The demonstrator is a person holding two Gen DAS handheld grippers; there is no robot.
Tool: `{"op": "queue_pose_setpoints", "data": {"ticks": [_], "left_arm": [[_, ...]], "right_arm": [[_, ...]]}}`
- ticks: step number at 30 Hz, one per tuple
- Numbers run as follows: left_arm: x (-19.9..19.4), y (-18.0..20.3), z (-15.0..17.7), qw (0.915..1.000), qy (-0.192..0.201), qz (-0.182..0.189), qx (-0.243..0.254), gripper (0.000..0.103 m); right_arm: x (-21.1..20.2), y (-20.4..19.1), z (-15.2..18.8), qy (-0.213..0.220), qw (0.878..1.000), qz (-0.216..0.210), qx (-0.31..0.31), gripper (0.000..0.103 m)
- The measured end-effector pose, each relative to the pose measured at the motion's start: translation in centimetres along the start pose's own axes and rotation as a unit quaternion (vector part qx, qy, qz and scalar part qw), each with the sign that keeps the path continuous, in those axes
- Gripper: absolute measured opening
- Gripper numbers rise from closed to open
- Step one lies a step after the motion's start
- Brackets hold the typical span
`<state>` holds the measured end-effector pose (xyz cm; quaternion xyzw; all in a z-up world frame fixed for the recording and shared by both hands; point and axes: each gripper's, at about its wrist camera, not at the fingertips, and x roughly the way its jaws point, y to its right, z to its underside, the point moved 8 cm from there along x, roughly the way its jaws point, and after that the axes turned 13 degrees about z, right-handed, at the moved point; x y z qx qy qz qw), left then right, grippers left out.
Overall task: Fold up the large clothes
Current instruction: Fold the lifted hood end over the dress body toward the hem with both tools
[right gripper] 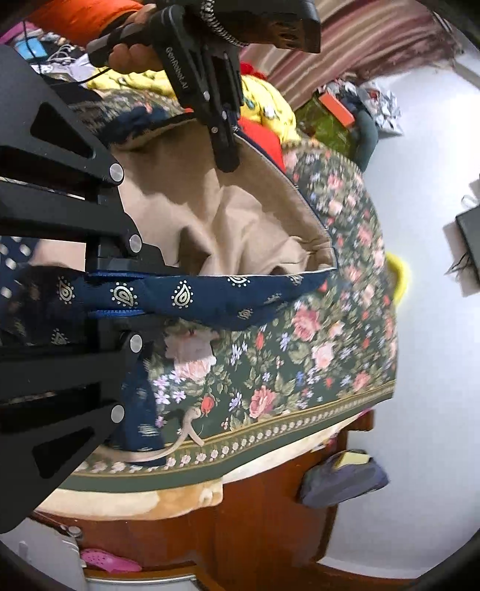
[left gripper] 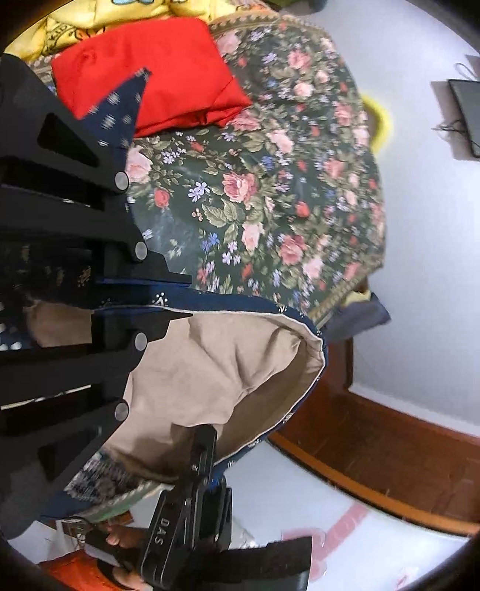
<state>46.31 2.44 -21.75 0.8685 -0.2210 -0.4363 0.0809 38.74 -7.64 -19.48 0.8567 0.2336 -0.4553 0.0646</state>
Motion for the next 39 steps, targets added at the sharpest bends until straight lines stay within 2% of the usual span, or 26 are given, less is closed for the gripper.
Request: {"op": "queue_pose_setpoints", "data": {"ticks": [6,11,19,26,30,34,39], "left_arm": [[-3.8,2.8,2.5,0.9998,0.002,0.007,0.017,0.008],[-5.2,4.3,6.6,0.9994,-0.017,0.012,0.027,0.008],[-6.0,5.9,13.5,0.9977,-0.050,0.025,0.037,0.008],[-4.7,6.3,19.1,0.9932,-0.097,0.003,0.064,0.009],[-4.2,6.0,21.5,0.9907,-0.118,-0.008,0.066,0.017],[-5.5,5.3,22.6,0.9921,-0.109,-0.020,0.059,0.039],[-8.3,4.4,22.1,0.9947,-0.084,-0.034,0.049,0.045]], "right_arm": [[-3.8,-1.7,2.3,0.013,1.000,0.002,-0.015,0.011],[-5.3,-2.6,5.0,0.011,1.000,0.000,-0.019,0.011],[-5.3,-3.7,10.3,-0.020,1.000,-0.008,-0.015,0.011],[-4.2,-3.9,14.2,-0.049,0.999,-0.004,-0.018,0.012],[-4.0,-3.9,16.0,-0.060,0.998,0.003,-0.028,0.014],[-4.7,-3.5,16.9,-0.068,0.997,0.013,-0.035,0.016],[-6.7,-2.8,17.4,-0.063,0.997,0.022,-0.040,0.019]]}}
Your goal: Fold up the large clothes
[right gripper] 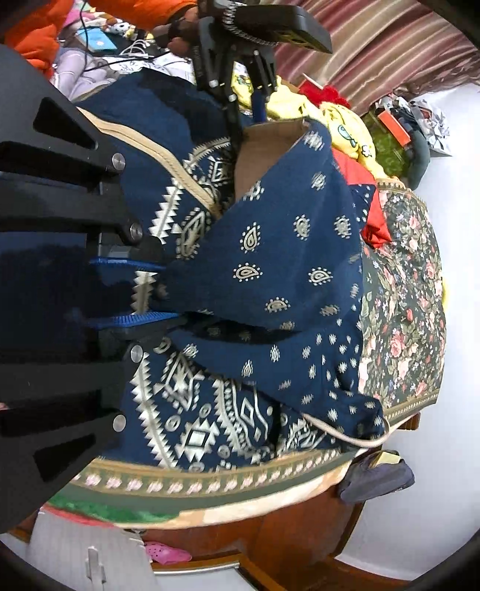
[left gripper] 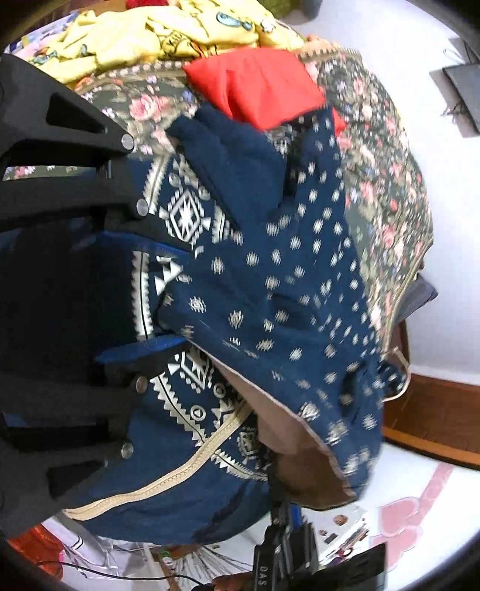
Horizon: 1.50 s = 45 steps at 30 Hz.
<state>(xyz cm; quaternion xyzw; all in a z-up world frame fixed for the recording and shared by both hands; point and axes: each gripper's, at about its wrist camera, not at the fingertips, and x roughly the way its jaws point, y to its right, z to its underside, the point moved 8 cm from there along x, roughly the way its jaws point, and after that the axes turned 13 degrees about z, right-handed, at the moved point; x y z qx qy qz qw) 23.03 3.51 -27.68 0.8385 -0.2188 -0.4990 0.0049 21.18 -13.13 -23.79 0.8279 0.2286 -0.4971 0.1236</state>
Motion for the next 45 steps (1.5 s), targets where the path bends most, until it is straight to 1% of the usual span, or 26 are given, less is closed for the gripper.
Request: {"op": "queue_pose_setpoints", "data": {"ticks": [5,8,9,12,14,15,18,21,23,26,28,29,31,35,37,40,42,44,45], "left_arm": [[-3.7,-1.2,-1.4,0.9989,0.042,-0.020,-0.008,0.045],[-5.4,-2.0,-3.3,0.9968,0.071,-0.033,-0.014,0.050],[-5.6,-2.2,-4.1,0.9962,0.077,-0.038,-0.016,0.051],[-5.3,-2.4,-6.1,0.9953,0.085,-0.041,-0.020,0.051],[-4.4,-2.3,-7.1,0.9956,0.085,-0.028,-0.027,0.052],[-3.7,-2.1,-7.5,0.9959,0.082,-0.020,-0.031,0.052],[-1.3,-1.4,-8.0,0.9971,0.067,-0.007,-0.035,0.052],[1.2,-0.6,-7.5,0.9982,0.047,0.003,-0.038,0.054],[2.7,-0.5,-6.7,0.9987,0.030,0.006,-0.040,0.054],[4.9,-0.6,-4.9,0.9993,0.000,-0.009,-0.036,0.055],[5.9,-0.7,-3.5,0.9992,-0.015,-0.013,-0.036,0.060],[6.2,-0.8,-2.9,0.9991,-0.019,-0.011,-0.037,0.062],[6.4,-1.0,-1.9,0.9991,-0.016,-0.014,-0.037,0.065],[5.7,-0.9,-1.8,0.9992,-0.013,-0.026,-0.027,0.067],[4.9,-1.1,-2.2,0.9992,-0.008,-0.027,-0.028,0.067],[3.1,-2.0,-3.3,0.9989,0.013,-0.028,-0.036,0.067],[1.7,-3.1,-4.1,0.9979,0.032,-0.037,-0.044,0.068],[0.2,-4.6,-4.9,0.9960,0.050,-0.050,-0.054,0.071],[-0.6,-5.6,-5.3,0.9944,0.062,-0.061,-0.060,0.075]], "right_arm": [[-2.4,1.1,-0.9,0.030,0.999,0.015,0.008,0.021],[-3.9,1.8,-2.6,0.059,0.998,0.016,0.020,0.023],[-4.4,1.9,-3.5,0.070,0.997,0.015,0.025,0.023],[-5.2,2.0,-5.7,0.096,0.995,0.011,0.038,0.032],[-5.4,1.8,-7.0,0.111,0.993,0.007,0.043,0.037],[-5.2,1.6,-7.6,0.116,0.992,0.006,0.044,0.037],[-3.5,0.7,-8.1,0.107,0.993,-0.001,0.044,0.037],[-0.7,0.0,-7.0,0.073,0.997,0.002,0.036,0.037],[1.4,-0.5,-5.5,0.044,0.999,0.002,0.030,0.037],[3.8,-0.8,-3.1,0.006,1.000,0.002,0.024,0.037],[5.3,-0.8,-1.1,-0.019,1.000,0.009,0.017,0.037],[5.5,-0.7,-0.6,-0.023,1.000,0.011,0.015,0.037],[5.1,-0.6,0.1,-0.010,1.000,0.018,0.004,0.038],[4.0,-0.2,-0.5,-0.015,1.000,0.017,0.002,0.039],[3.4,0.3,-1.3,-0.010,1.000,0.020,0.005,0.039],[2.0,1.3,-3.0,0.018,0.999,0.023,0.013,0.039],[1.2,2.0,-4.2,0.037,0.999,0.026,0.023,0.043],[0.4,2.8,-5.2,0.057,0.997,0.032,0.034,0.053],[-0.2,3.6,-5.9,0.072,0.996,0.038,0.044,0.055]]}}
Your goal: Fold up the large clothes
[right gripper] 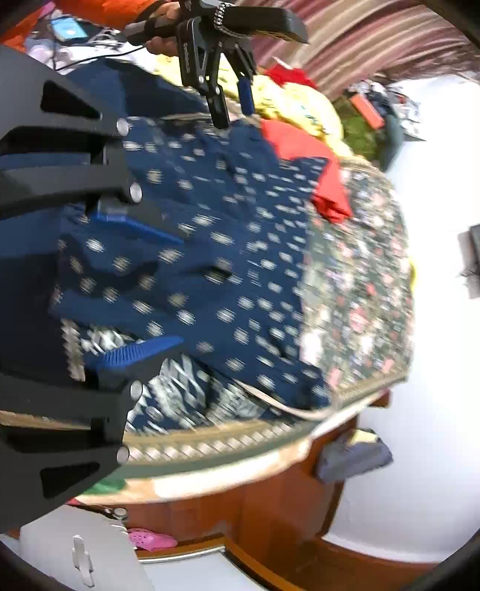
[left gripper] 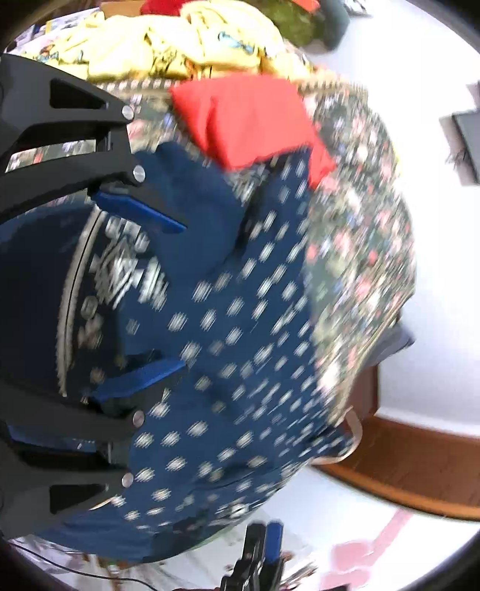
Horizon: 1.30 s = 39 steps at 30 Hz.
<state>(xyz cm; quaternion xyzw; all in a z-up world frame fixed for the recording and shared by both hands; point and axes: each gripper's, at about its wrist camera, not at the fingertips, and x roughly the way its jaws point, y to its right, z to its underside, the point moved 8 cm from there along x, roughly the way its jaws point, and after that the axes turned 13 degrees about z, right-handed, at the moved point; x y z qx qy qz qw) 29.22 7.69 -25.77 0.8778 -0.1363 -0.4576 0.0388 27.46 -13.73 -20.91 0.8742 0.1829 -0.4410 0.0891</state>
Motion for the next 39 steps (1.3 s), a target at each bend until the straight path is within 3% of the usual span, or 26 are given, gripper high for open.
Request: {"op": "queue_pose_setpoints", "data": {"ticks": [3,5,9,13,19,22,26,29,32,33,36,38,39], "left_arm": [[-1.4,-3.7,-1.3,0.9986,0.028,-0.035,-0.029,0.081],[-1.6,-6.3,-1.8,0.9966,0.033,-0.049,-0.056,0.082],[-0.9,-11.7,-1.7,0.9883,0.037,-0.052,-0.138,0.083],[2.0,-15.2,-1.0,0.9789,0.019,-0.023,-0.202,0.083],[7.8,-16.1,-0.5,0.9747,-0.025,0.021,-0.221,0.083],[10.3,-16.1,-0.4,0.9677,-0.040,0.048,-0.244,0.083],[12.0,-15.8,-0.8,0.9573,-0.037,0.088,-0.273,0.083],[12.5,-15.4,-1.3,0.9575,-0.030,0.091,-0.272,0.083],[12.5,-14.4,-1.8,0.9627,-0.028,0.088,-0.254,0.069],[12.3,-14.0,-2.1,0.9652,-0.025,0.087,-0.245,0.060],[11.6,-12.8,-2.7,0.9697,-0.021,0.087,-0.227,0.030],[11.2,-12.2,-3.2,0.9733,-0.020,0.074,-0.216,0.018],[10.9,-11.9,-3.4,0.9763,-0.019,0.065,-0.206,0.013]], "right_arm": [[0.3,1.5,-1.7,0.013,1.000,0.015,0.022,0.058],[1.1,2.7,-2.3,0.012,0.999,0.030,0.038,0.070],[3.8,5.1,-3.0,-0.007,0.996,0.045,0.079,0.072],[6.6,6.4,-2.8,-0.034,0.993,0.051,0.098,0.072],[10.6,6.8,-2.4,-0.081,0.988,0.025,0.127,0.072],[11.8,6.3,-2.8,-0.088,0.986,-0.006,0.142,0.072],[13.0,5.8,-3.1,-0.096,0.985,-0.011,0.140,0.074],[13.6,5.6,-3.5,-0.085,0.988,-0.007,0.129,0.074],[13.9,5.6,-4.0,-0.077,0.989,-0.006,0.123,0.072],[13.8,5.5,-4.1,-0.075,0.990,-0.005,0.120,0.071],[13.6,5.2,-4.3,-0.075,0.991,0.004,0.108,0.054],[13.1,5.0,-4.7,-0.071,0.992,0.004,0.103,0.034],[12.5,5.0,-4.8,-0.068,0.992,0.003,0.103,0.030]]}}
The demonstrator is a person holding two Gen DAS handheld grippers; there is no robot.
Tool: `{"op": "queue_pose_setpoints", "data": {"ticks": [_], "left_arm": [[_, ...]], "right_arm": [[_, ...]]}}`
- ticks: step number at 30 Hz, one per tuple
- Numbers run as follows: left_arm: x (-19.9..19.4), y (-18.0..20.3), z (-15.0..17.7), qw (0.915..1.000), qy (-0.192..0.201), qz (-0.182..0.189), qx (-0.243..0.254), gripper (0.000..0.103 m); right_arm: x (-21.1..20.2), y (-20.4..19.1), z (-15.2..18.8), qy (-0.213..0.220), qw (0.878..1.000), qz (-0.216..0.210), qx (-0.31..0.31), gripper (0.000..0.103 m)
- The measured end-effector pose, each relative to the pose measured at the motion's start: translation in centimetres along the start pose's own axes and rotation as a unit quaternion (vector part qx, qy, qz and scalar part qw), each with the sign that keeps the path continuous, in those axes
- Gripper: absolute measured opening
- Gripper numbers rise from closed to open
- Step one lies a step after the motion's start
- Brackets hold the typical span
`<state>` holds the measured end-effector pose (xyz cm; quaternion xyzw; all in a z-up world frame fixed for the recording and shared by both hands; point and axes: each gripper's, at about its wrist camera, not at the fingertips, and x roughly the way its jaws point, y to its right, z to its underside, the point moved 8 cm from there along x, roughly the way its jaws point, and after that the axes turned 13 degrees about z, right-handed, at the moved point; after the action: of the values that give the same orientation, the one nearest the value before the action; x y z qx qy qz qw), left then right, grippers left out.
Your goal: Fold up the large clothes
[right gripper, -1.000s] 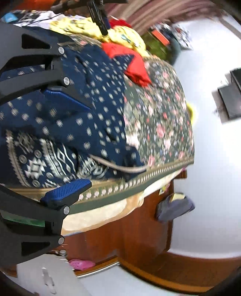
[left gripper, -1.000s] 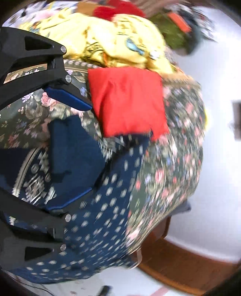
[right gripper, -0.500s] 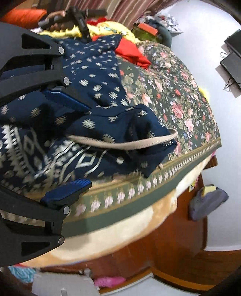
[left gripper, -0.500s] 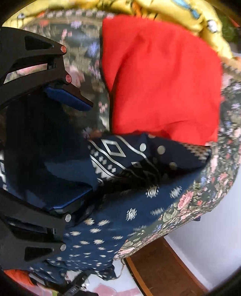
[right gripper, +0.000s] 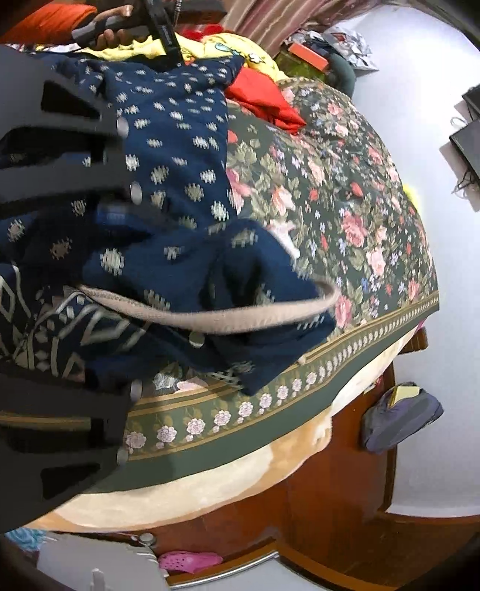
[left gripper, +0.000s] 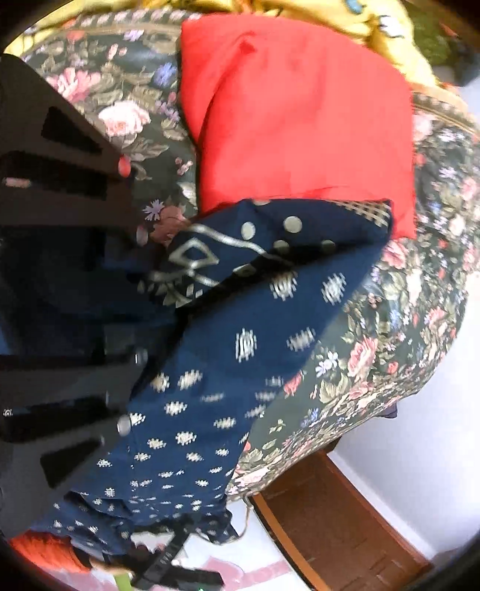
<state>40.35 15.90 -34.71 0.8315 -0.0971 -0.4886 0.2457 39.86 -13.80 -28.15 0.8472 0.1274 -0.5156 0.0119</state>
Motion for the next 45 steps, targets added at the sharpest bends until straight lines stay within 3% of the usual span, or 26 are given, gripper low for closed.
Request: {"op": "queue_pose_setpoints", "data": {"ticks": [2,4,9,14,21,26,32,37,40,45], "left_arm": [[-0.9,0.7,-0.5,0.9998,0.012,-0.010,0.015,0.011],[-2.7,2.0,-1.2,0.9989,0.035,-0.013,0.029,0.010],[-7.9,4.6,-2.6,0.9933,0.093,-0.015,0.067,0.008],[-12.8,6.5,-2.9,0.9850,0.132,-0.039,0.104,0.007],[-16.5,5.0,-6.1,0.9769,0.169,-0.071,0.109,0.007],[-15.2,1.7,-9.4,0.9765,0.165,-0.102,0.094,0.007],[-10.7,-3.7,-12.2,0.9797,0.139,-0.130,0.063,0.007],[-6.8,-7.8,-12.4,0.9805,0.108,-0.159,0.038,0.007],[-5.0,-10.2,-11.8,0.9834,0.089,-0.157,0.012,0.007],[-3.1,-12.9,-9.9,0.9847,0.047,-0.167,-0.016,0.008]], "right_arm": [[-1.0,-0.2,-0.3,0.008,1.000,-0.005,-0.001,0.020],[-2.3,-0.6,-0.6,0.023,1.000,-0.004,-0.006,0.018],[-5.7,-2.4,-2.1,0.060,0.998,-0.022,-0.012,0.016],[-8.9,-5.0,-3.7,0.103,0.993,-0.032,-0.037,0.016],[-9.0,-8.3,-7.7,0.131,0.989,-0.043,-0.052,0.016],[-5.5,-10.2,-10.1,0.120,0.990,-0.044,-0.059,0.016],[-0.8,-11.5,-11.5,0.097,0.992,-0.022,-0.076,0.016],[3.6,-10.4,-11.9,0.073,0.995,0.003,-0.063,0.016],[5.3,-9.7,-11.7,0.055,0.997,0.003,-0.055,0.016],[5.5,-9.0,-11.1,0.060,0.995,0.027,-0.073,0.026]]}}
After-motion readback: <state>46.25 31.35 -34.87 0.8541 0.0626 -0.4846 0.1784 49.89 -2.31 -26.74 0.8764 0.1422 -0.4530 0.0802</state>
